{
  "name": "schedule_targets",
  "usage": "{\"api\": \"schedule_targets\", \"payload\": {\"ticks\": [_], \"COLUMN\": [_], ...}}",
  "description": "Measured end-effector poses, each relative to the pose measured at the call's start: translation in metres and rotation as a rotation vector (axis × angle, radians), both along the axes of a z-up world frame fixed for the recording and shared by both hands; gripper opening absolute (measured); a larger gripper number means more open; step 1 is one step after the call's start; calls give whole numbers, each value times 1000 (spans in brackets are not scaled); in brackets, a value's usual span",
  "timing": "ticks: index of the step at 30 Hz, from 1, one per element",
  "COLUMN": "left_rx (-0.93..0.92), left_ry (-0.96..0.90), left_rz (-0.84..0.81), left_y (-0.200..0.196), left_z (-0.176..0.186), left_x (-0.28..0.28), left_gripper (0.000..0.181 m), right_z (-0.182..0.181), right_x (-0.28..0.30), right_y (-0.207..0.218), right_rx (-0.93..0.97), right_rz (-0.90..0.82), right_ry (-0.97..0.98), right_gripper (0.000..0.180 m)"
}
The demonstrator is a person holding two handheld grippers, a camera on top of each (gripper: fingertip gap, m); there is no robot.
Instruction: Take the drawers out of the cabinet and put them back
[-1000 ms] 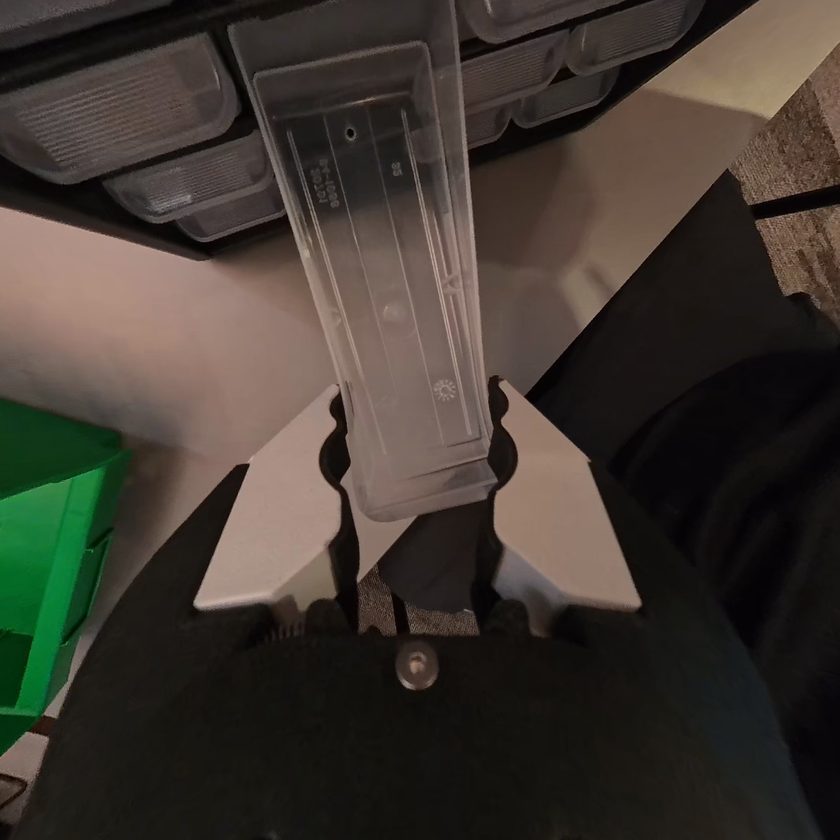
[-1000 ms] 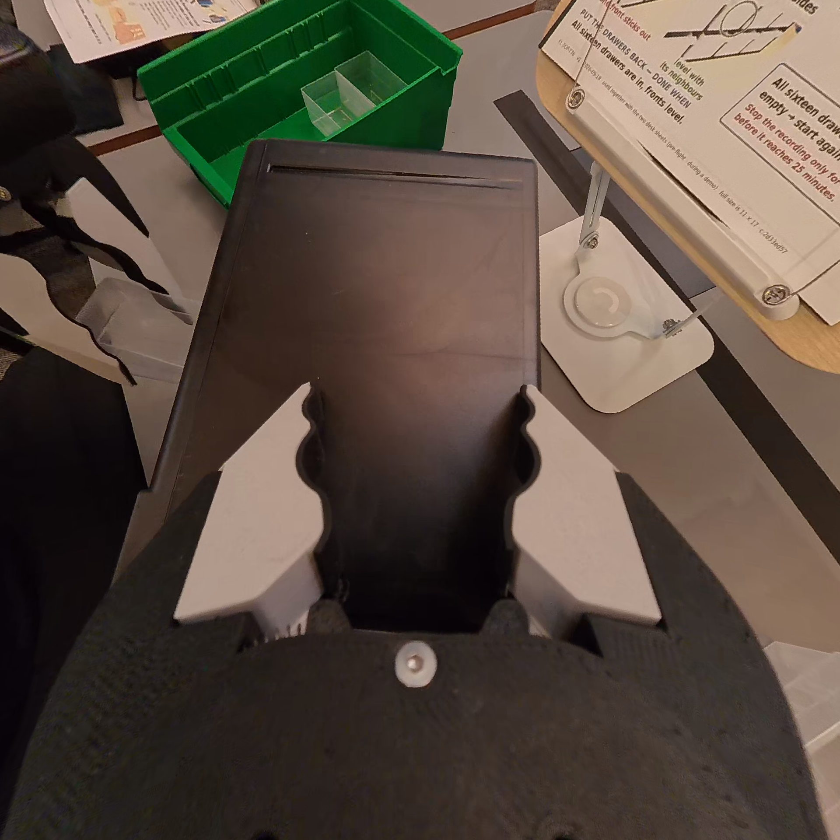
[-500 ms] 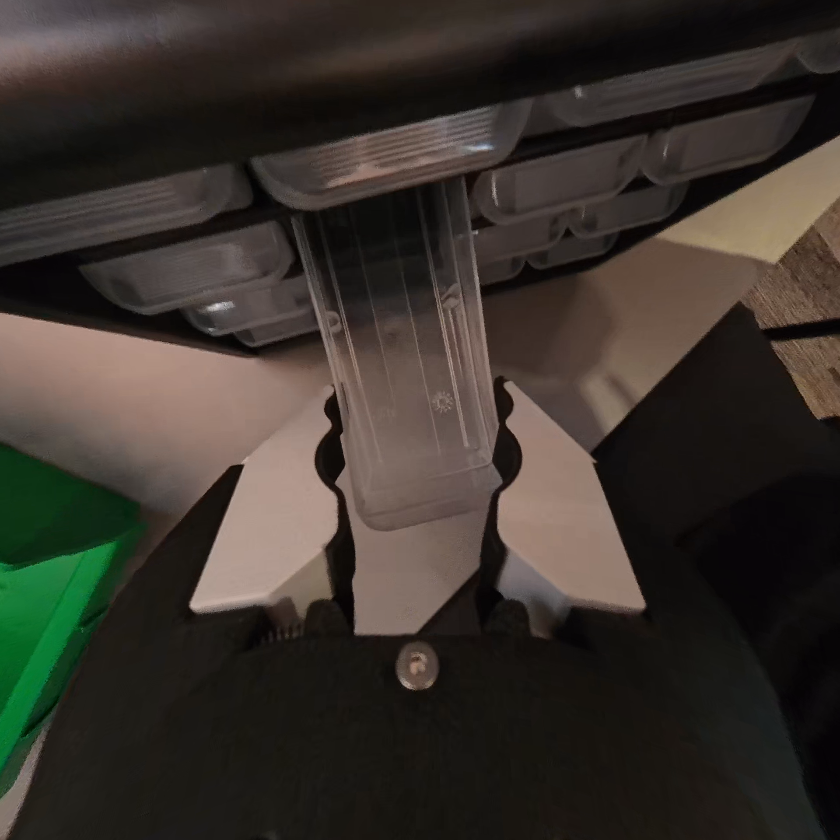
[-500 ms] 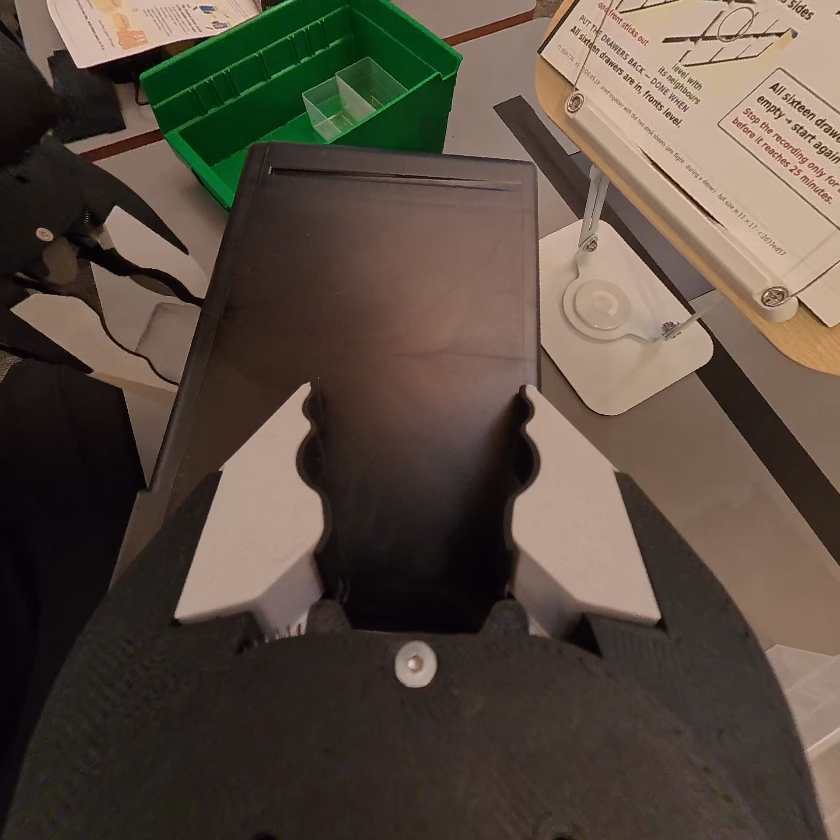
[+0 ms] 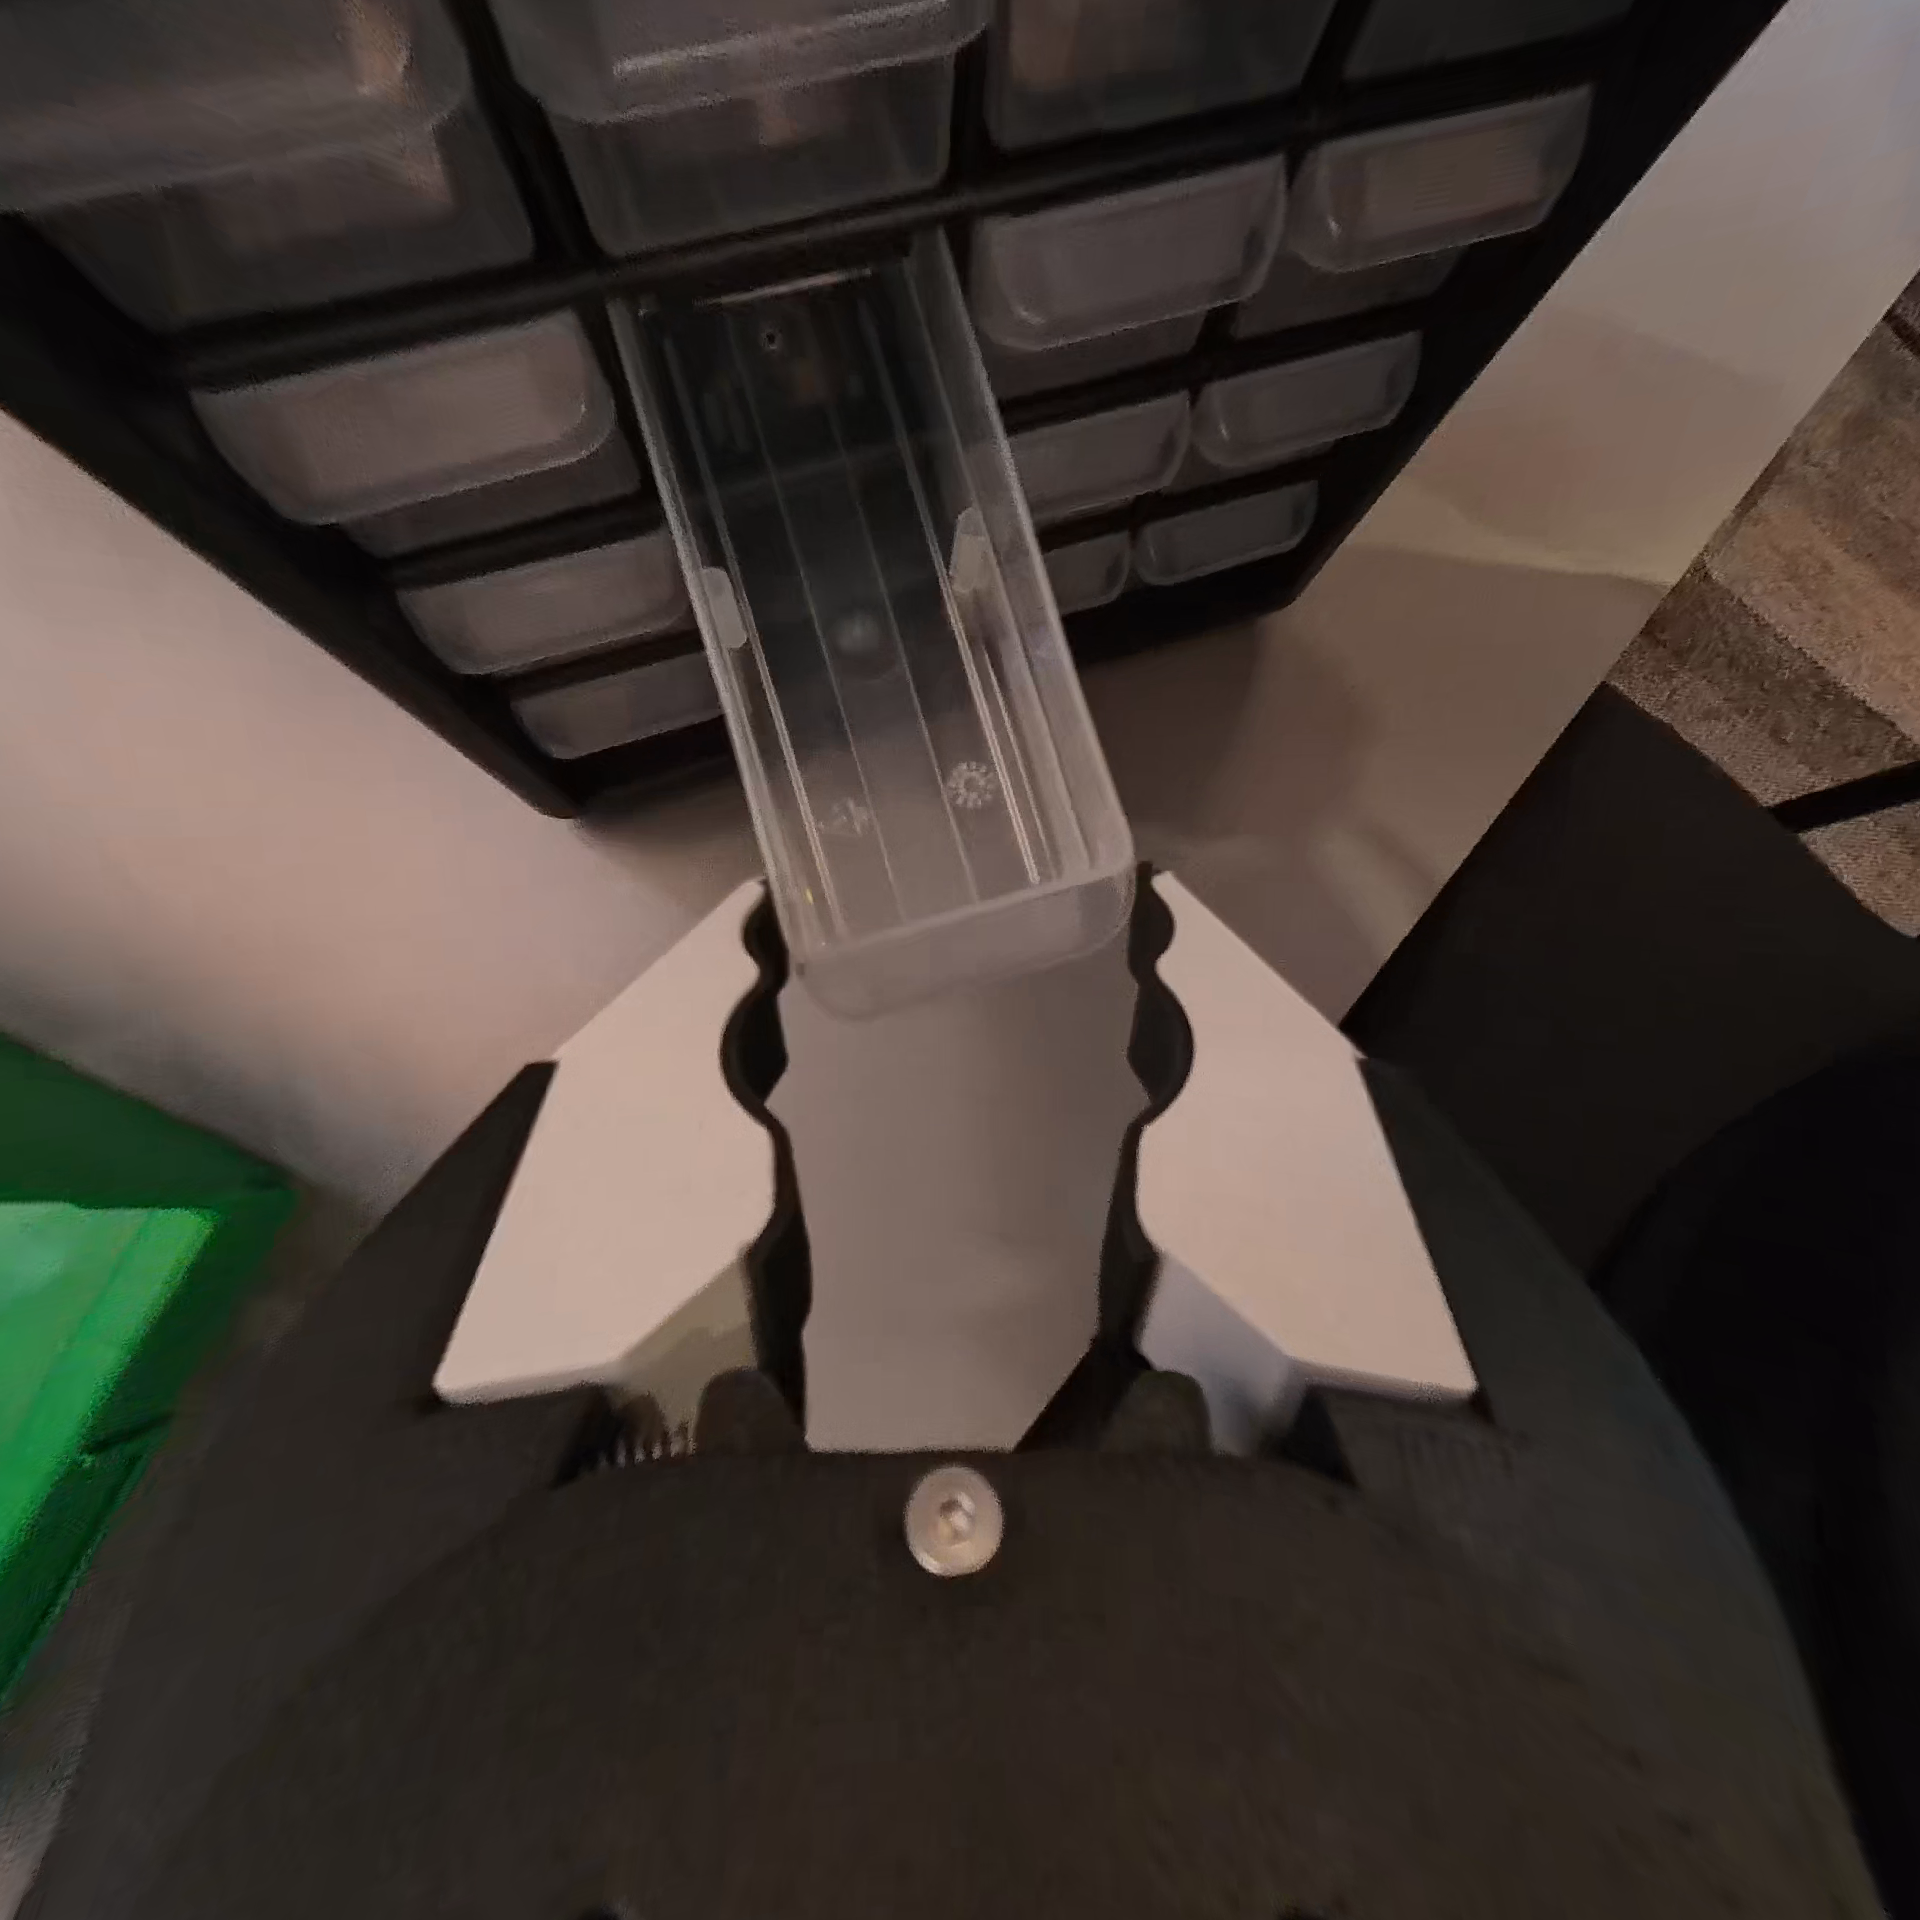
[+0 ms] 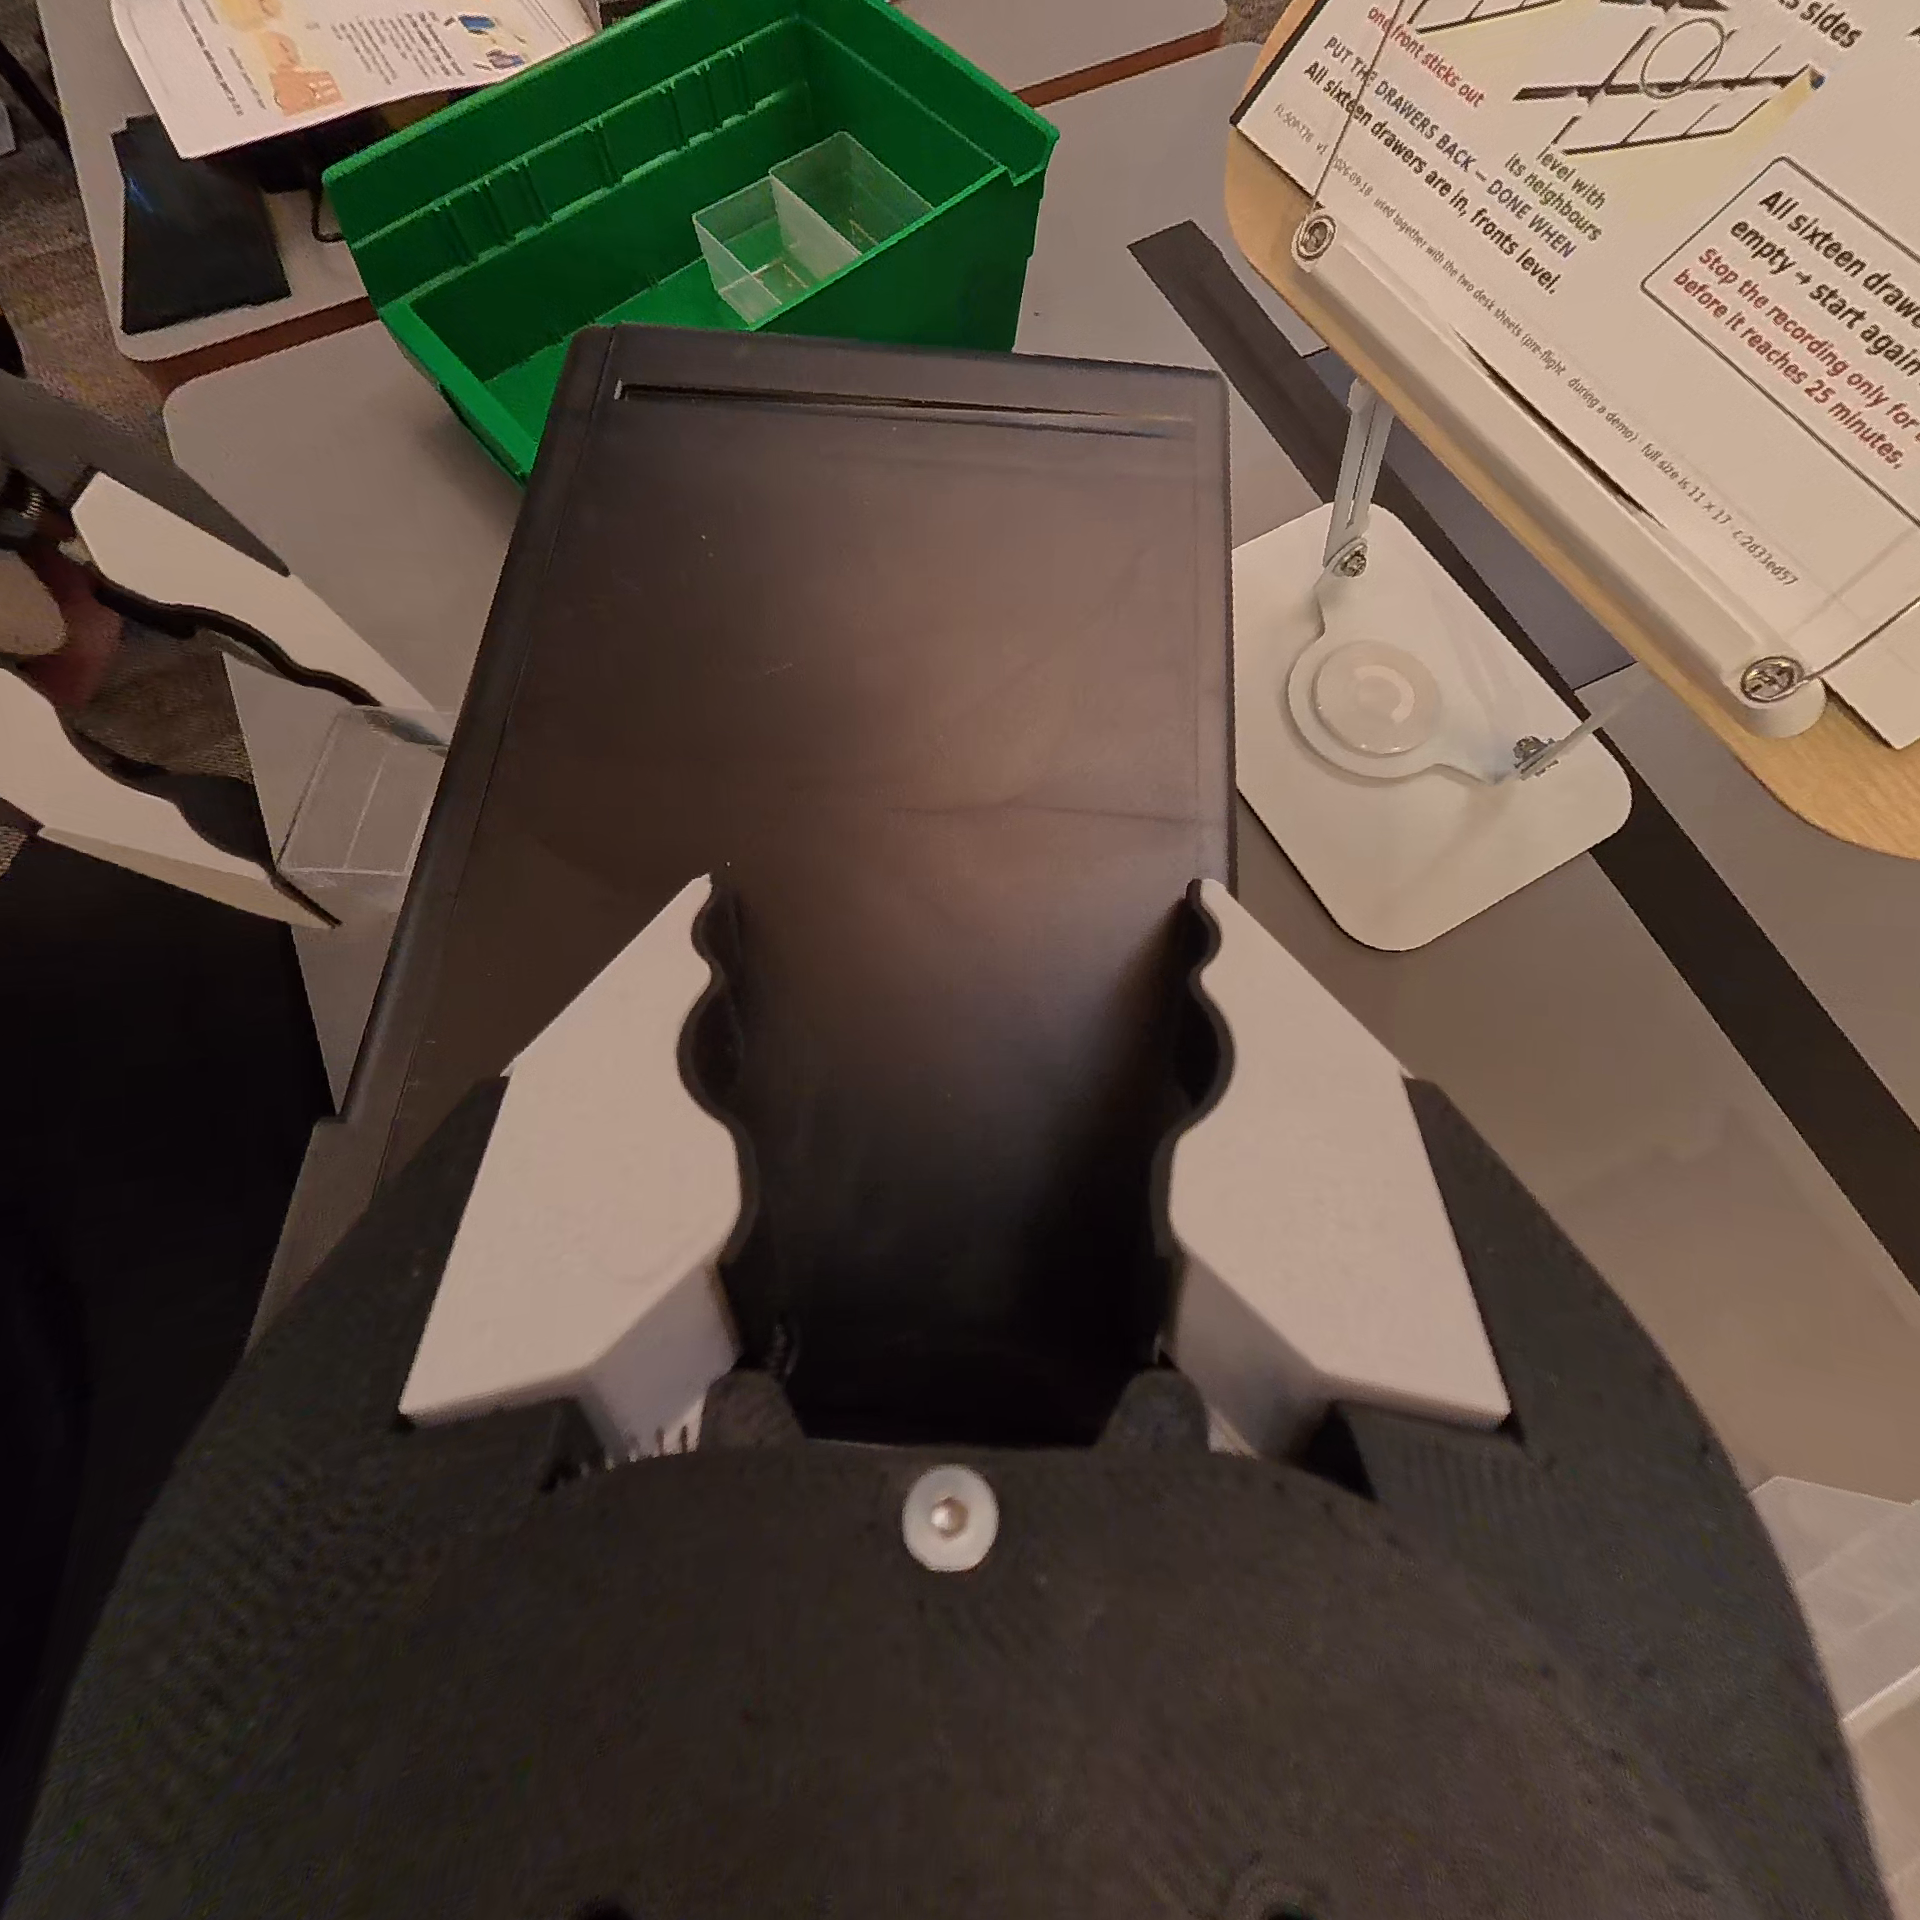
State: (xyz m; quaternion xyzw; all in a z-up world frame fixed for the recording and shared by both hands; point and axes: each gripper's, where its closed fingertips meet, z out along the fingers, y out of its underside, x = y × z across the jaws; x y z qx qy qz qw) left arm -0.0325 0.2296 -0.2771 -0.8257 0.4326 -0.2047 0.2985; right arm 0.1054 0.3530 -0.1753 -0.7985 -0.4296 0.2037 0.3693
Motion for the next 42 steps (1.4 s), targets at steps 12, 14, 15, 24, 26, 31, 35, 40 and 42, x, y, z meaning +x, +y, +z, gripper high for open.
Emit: {"api": "schedule_targets", "payload": {"ticks": [12,14,15,24,26,31,35,40,42], "left_rx": [61,100,124,351,331,356,311,284,334], "left_ry": [-13,-1,1,-16,-27,-5,-24,-66,-72], "left_rz": [76,99,104,134,227,341,429,399,432], "left_y": [34,46,52,67,84,108,123,118,122], "left_z": [11,12,12,21,18,11,4,7,26], "left_x": [29,33,36,13,2,3,0,-12,-42], "left_gripper": [64,63,63,75,90,121,141,141,129], "right_z": [0,0,0,0,0,0,0,0,0], "right_x": [0,0,0,0,0,0,0,0,0], "right_y": [0,0,0,0,0,0,0,0,0], "right_rx": [-1,-1,-1,0,-1,-1,-2,-1,-1], "right_rz": [-5,-4,-4,2,2,-2,-3,-3,-2], "right_ry": [1,1,2,4,6,6,7,7,7], "right_gripper": [85,85,85,85,85,85,84,84,84]}}
